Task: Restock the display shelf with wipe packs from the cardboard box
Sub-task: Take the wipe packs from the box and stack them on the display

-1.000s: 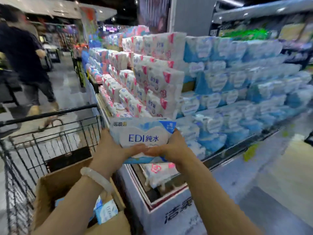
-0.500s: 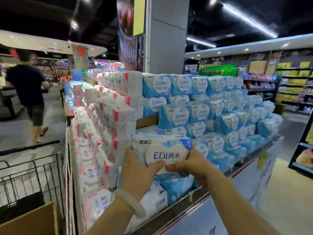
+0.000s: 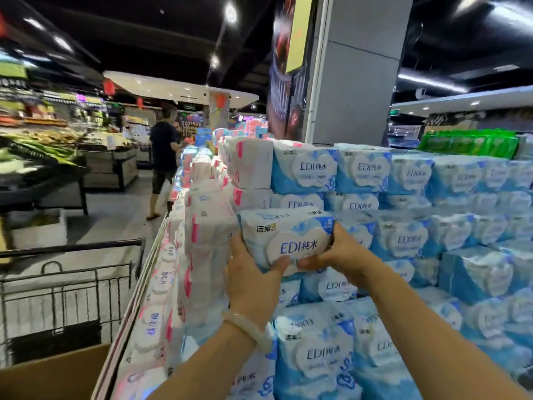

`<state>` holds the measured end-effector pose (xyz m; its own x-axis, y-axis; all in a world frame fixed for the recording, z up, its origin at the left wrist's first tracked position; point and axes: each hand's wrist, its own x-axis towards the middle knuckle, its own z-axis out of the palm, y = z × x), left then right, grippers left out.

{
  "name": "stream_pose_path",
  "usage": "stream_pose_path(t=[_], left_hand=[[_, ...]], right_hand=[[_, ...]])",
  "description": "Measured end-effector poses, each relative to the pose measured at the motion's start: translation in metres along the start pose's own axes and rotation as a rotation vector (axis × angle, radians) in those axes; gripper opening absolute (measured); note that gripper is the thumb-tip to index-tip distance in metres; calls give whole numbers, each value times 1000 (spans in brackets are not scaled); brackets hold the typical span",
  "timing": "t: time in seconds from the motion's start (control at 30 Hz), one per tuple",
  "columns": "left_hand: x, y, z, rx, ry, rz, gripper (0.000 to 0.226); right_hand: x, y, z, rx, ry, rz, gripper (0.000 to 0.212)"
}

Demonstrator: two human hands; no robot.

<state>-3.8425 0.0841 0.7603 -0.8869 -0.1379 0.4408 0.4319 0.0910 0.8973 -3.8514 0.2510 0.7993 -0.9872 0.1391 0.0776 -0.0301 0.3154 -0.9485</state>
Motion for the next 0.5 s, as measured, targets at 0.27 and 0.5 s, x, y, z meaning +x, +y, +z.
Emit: stream_pose_path(t=[0.27,0.5], left_hand=[[21,-21,21,-62,80,-55,87],[16,-45,27,231,87,-7,72]], right_hand=[[28,13,-3,-88,83,-48,66],[27,40,22,-250,199,-97,128]])
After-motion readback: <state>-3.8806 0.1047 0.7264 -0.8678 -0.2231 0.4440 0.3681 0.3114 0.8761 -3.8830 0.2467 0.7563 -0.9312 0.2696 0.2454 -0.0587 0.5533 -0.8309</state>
